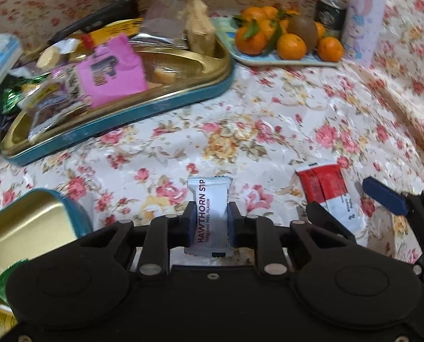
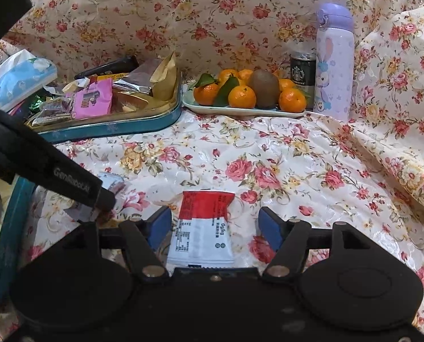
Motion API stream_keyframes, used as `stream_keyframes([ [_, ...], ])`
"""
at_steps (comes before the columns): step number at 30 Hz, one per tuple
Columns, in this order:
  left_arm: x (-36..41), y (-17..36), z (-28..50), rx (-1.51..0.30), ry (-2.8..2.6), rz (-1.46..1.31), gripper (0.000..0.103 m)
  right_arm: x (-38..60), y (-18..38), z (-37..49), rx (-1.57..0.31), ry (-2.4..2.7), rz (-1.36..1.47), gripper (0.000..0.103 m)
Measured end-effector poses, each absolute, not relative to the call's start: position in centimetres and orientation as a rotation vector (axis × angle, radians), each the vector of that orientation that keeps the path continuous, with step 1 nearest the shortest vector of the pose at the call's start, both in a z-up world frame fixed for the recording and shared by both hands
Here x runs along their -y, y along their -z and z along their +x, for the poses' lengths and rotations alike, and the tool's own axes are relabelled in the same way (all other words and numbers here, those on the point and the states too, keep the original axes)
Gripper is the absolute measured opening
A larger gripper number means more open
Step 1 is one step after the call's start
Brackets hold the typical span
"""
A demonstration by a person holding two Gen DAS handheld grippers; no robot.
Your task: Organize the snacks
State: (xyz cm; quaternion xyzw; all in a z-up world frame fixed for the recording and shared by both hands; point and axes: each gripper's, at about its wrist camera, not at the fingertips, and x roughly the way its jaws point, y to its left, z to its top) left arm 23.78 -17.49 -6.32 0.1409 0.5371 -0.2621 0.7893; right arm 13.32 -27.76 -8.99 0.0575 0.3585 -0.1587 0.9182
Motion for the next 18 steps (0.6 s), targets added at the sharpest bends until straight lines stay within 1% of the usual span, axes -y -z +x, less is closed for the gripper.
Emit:
stream_keyframes([
  [5,15.4,4.5,24.0,-1.137,0.505,0.206,0.028,27.4,9.1,13.5,-0.739,0.313,0.102,0.07],
  [11,12.8,1.8,22.9,-1.08,0.459,0.146,0.028,27.0,9.5,13.9,-0.755,0.314,0.092,0.07],
  [15,10.8,0.9,22.1,-1.074,0.411,0.115,0.028,26.9,9.9,14.1,-0.769,0.315,0.093,0.069],
  [16,10.3,0.8,21.9,-1.075,0.402,0.106,0.028,26.8,9.9,14.1,-0.769,0.311,0.091,0.066],
  [17,9.8,0.6,21.7,-1.073,0.393,0.101,0.028,26.8,9.8,14.0,-0.769,0.303,0.091,0.055],
  [18,9.2,0.4,21.4,-1.069,0.382,0.098,0.028,26.8,9.8,14.0,-0.767,0.293,0.092,0.048],
])
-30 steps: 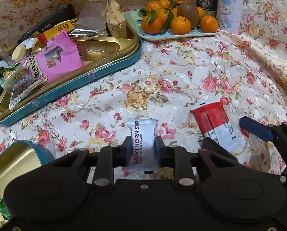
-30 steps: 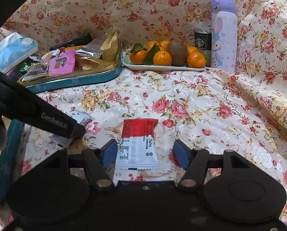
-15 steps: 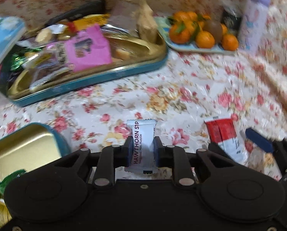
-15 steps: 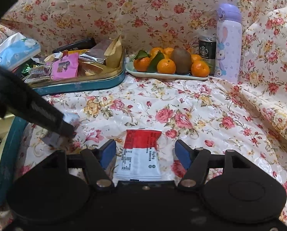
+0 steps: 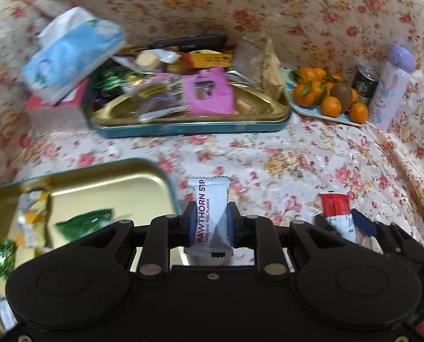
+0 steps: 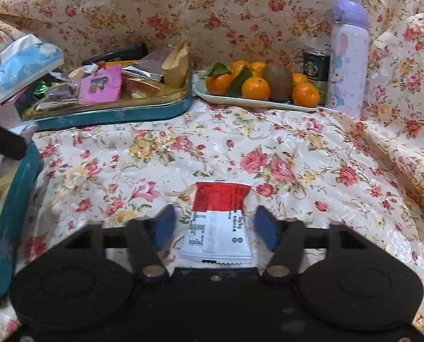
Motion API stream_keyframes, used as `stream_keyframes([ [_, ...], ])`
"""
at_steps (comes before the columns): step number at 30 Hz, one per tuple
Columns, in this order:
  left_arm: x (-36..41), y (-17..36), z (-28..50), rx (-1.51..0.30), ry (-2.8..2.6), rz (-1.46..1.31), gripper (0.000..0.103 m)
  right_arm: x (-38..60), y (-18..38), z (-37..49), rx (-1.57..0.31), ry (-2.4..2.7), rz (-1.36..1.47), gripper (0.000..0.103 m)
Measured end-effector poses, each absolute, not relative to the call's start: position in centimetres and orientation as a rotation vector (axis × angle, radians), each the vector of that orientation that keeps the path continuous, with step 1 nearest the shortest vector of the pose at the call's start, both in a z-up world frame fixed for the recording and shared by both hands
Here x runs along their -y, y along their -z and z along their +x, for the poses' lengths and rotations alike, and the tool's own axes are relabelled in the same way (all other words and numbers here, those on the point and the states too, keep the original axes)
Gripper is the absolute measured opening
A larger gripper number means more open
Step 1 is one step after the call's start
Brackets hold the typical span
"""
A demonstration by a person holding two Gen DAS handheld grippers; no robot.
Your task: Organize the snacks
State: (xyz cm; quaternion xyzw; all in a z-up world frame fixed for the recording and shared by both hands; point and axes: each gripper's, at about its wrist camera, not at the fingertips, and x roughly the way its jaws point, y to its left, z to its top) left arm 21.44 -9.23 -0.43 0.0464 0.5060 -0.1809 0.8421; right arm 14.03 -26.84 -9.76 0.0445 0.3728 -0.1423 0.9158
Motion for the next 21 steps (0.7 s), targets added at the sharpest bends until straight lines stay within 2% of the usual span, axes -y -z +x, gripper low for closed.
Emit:
stream_keyframes([
  [1,8.8,0.2,21.2,-1.062,0.369,0.096,0.028,26.8,9.7,14.0,-0.767,0.294,0.086,0.043],
  [5,6.5,-0.2,20.1,-1.06,0.334,0.07,0.028,27.7,9.3,14.2,-0.78,0.268,0.126,0.037],
  [14,1.1,-0.9,18.4,-1.061,0.253,0.029,0.028,31.1,6.8,12.2,-0.746,0.319,0.331,0.036],
  [21,-3.2,-1.3,17.5,-1.061,0.189,-0.01,0.028,28.7,4.2,10.3,-0.74,0.232,0.326,0.037],
])
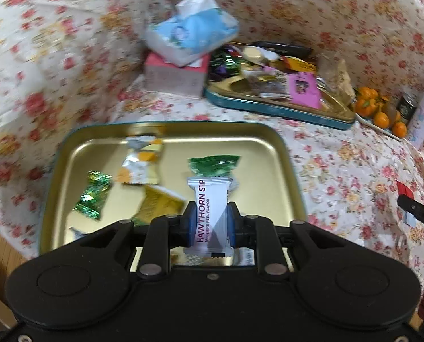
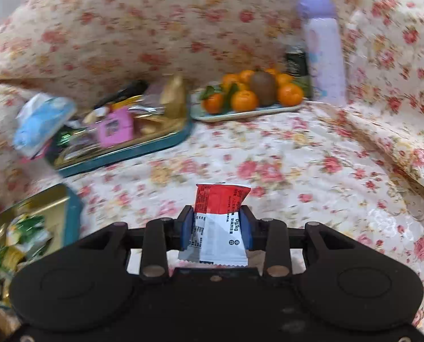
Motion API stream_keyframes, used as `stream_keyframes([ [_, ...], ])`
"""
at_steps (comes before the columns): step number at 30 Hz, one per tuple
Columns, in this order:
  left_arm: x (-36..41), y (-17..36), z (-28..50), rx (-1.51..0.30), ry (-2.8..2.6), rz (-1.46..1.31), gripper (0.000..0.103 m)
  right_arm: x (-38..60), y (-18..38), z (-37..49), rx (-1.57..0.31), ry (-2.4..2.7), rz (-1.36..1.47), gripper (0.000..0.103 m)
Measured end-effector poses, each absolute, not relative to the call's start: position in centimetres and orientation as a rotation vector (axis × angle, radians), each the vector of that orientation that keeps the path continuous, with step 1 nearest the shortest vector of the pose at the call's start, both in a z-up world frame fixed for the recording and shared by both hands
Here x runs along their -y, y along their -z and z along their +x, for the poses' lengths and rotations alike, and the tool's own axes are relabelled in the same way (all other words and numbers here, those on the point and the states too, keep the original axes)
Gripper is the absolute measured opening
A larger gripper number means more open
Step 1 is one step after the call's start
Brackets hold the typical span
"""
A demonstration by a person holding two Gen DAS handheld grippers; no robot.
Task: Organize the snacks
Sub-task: 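Carry the Hawthorn strip and red-and-white packet over the tray with both tools, then open both tools to drop the strip and packet into the tray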
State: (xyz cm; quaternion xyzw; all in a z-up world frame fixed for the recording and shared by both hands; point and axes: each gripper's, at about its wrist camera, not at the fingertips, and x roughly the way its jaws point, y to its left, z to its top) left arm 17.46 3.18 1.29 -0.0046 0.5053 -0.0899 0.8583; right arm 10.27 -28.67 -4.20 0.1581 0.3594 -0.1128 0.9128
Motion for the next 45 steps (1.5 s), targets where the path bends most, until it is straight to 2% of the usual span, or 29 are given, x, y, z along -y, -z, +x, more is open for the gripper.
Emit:
stream_keyframes([
  [10,-8.3,-1.1,18.2,-1.049,0.101,-0.061,0.028,18.2,0.8,11.1,-0.751,-0.101,0.262,0.037],
  [19,-12.6,0.3,18.9,-1.075,0.022,-0.107,0.028,11.1,1.0,14.0,-0.81,-0.263,0.208,0.037],
  [35,-9.9,1.2,20.3,-1.073,0.014,-0.039,0.029,9.7,3.1,16.2,-0.831,-0.197,0.044,0.037],
  [39,-9.6,1.5,20.1,-1.082,-0.001,-0.021,0.035,9.6,3.1,16.3,-0.821,-0.192,0.025,0.037],
  [45,-9.5,1.4,19.8,-1.079,-0.012,-0.017,0.035,9.5,3.1,16.5,-0.812,-0.186,0.013,0.037],
])
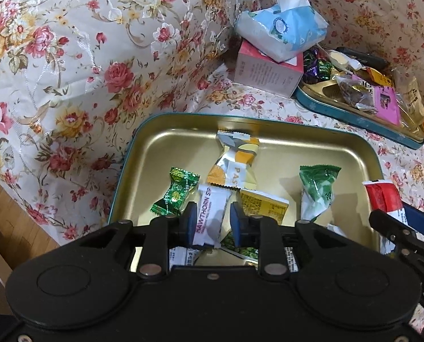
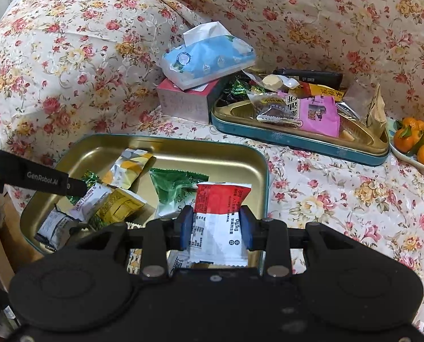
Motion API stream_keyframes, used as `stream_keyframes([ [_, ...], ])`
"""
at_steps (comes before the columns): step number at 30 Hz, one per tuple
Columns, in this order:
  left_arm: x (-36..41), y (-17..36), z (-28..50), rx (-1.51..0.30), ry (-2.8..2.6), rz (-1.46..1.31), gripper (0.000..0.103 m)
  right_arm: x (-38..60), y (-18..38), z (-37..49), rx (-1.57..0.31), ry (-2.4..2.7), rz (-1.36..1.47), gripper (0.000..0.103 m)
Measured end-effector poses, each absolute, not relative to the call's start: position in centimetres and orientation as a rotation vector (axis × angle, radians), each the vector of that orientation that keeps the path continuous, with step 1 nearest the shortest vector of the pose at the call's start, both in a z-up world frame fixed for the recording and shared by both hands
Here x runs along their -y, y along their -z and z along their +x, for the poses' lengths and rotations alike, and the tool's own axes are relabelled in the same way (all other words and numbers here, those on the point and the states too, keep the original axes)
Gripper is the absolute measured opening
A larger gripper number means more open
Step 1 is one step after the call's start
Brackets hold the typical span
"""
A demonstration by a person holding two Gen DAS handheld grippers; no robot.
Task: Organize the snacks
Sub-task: 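Open both tools to drop the strip and packet into the tray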
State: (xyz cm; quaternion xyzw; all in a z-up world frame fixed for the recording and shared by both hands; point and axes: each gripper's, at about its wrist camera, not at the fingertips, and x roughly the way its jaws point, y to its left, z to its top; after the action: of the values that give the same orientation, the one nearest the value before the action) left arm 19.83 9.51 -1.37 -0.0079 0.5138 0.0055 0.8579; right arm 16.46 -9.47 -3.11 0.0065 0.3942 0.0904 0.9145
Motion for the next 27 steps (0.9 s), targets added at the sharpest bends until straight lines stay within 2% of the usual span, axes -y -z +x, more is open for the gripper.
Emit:
stream_keyframes([
  [9,-9.0,1.1,19.1,-1.071,-0.025,0.002,0.035,9.4,2.9,16.5,-0.789,-0.187,0.017,0.038],
  [14,-8.4,0.9,18.4,-1.063,-0.035,0.007,0.035,9.6,2.3,16.0,-0.745,-0.194,0.028,0.044],
  [27,-6.7,0.1,14.8,-1.007,-0.072,0.012,0.035,11.2,1.0,10.7,-0.709,-0.117,0.047,0.046],
])
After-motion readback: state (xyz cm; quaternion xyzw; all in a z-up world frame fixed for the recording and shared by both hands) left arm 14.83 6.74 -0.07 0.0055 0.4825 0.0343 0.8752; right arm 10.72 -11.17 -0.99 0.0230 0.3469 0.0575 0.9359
